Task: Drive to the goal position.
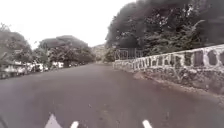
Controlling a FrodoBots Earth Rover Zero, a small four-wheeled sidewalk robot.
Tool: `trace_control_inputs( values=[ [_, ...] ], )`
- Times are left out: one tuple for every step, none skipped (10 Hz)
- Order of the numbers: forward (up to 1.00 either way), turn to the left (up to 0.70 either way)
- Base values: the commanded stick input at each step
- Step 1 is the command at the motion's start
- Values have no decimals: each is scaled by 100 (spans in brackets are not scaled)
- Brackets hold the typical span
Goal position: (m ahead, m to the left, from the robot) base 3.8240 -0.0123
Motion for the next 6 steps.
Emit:
trace_control_inputs(
  values=[
    [50, 0],
    [50, 0],
    [50, 0],
    [50, 0],
    [50, 0],
    [50, 0]
  ],
)
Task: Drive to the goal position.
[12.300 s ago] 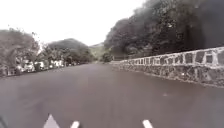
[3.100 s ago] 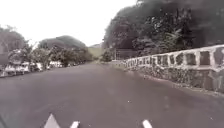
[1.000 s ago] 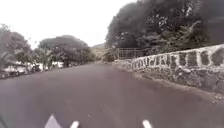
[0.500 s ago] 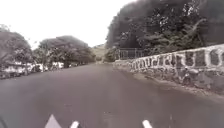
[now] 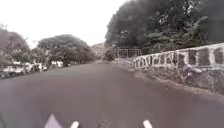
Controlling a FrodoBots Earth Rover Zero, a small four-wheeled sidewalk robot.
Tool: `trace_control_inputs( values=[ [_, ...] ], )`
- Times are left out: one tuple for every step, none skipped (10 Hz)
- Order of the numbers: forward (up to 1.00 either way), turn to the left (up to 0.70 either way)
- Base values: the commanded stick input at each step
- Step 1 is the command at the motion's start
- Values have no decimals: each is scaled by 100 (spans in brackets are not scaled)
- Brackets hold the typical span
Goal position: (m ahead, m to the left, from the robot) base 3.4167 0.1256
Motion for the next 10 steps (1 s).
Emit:
trace_control_inputs(
  values=[
    [50, 0],
    [50, 0],
    [50, 0],
    [50, 0],
    [50, 0],
    [50, 0],
    [50, 0],
    [50, 0],
    [50, 0],
    [50, 0]
  ],
)
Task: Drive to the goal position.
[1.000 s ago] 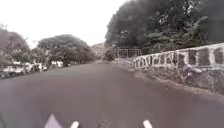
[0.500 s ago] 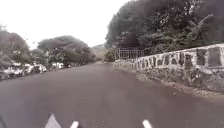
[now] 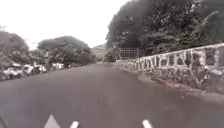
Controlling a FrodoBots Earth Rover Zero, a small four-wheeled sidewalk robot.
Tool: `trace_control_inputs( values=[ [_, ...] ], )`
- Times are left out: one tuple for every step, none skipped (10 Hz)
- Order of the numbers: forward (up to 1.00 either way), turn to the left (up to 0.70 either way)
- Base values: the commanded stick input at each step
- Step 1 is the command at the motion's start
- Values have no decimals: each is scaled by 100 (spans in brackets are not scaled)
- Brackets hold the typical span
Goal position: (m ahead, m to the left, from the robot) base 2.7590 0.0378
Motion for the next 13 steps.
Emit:
trace_control_inputs(
  values=[
    [50, 0],
    [50, 0],
    [50, 0],
    [50, 0],
    [50, 0],
    [50, 0],
    [50, 0],
    [50, 0],
    [50, 0],
    [50, 0],
    [50, 0],
    [50, 0],
    [50, 0]
  ],
)
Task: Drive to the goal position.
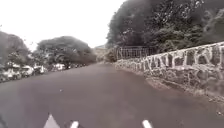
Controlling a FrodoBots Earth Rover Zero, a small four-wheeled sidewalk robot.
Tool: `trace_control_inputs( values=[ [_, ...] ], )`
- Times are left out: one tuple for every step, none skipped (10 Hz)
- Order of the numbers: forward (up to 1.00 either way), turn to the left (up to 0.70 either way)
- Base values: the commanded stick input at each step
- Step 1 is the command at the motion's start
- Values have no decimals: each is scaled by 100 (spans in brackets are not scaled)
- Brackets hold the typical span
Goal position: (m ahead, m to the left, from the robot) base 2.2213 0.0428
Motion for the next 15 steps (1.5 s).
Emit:
trace_control_inputs(
  values=[
    [50, 0],
    [50, 0],
    [50, 0],
    [50, 0],
    [50, 0],
    [50, 0],
    [50, 0],
    [50, 0],
    [50, 0],
    [50, 0],
    [50, 0],
    [50, 0],
    [50, 0],
    [50, 0],
    [50, 0]
  ],
)
